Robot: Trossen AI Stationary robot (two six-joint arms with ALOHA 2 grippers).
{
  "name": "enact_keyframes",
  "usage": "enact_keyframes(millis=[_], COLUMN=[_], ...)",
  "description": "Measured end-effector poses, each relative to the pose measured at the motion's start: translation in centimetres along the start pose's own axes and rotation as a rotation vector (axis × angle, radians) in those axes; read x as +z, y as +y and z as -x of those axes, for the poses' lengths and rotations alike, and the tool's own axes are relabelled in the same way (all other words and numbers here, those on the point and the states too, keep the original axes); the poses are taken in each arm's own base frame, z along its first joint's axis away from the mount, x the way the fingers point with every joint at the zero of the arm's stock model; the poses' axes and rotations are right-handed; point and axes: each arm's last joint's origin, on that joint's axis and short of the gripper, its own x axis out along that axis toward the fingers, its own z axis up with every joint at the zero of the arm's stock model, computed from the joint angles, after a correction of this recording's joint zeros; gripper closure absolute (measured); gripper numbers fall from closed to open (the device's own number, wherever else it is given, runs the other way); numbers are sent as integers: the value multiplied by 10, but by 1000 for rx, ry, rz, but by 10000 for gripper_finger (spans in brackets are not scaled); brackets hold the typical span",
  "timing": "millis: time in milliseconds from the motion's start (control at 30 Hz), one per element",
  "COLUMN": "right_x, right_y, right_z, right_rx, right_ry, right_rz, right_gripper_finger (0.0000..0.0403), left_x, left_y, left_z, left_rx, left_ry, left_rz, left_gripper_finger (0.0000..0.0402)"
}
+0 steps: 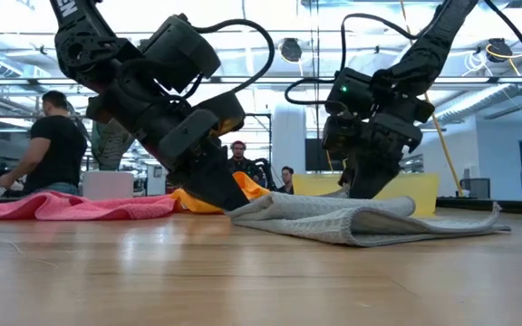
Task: Fold microfiber towels
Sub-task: Fold the gray kitchen towel
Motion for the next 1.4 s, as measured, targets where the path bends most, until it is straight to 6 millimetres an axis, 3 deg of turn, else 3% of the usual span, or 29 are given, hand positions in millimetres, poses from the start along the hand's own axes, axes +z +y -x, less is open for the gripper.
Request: enact_keyframes(millis=[133, 267, 500, 667, 800, 1000, 1233, 1400], right_x=[1, 8, 22, 23, 8, -29, -33, -36], right_y=[5, 23, 62, 98, 120, 141, 167, 177], right_z=[0, 9, 39, 52, 43, 22, 36, 45], right_rx=[-18, -188, -447, -640, -595, -475, -433, -376], right_ry=[1, -30, -161, -273, -371, -393, -533, -575], right_rz=[43, 159, 371, 561, 680, 734, 759, 722], right_gripper_finger=[389, 395, 397, 400, 401, 398, 396, 395], left_x=[2, 7, 44, 63, 62, 40, 51, 57], left_y=[5, 11, 12, -7, -28, -57, -81, -91], left_z=[1, 12, 66, 105, 113, 97, 113, 121], left_rx=[-26, -28, 98, 127, 108, 74, 19, -26], left_ry=[9, 33, -114, -256, -291, -219, -408, -435], left_rz=[35, 10, -118, -316, -414, -432, -412, -391], left_gripper_finger=[365, 376, 388, 392, 391, 392, 379, 376])
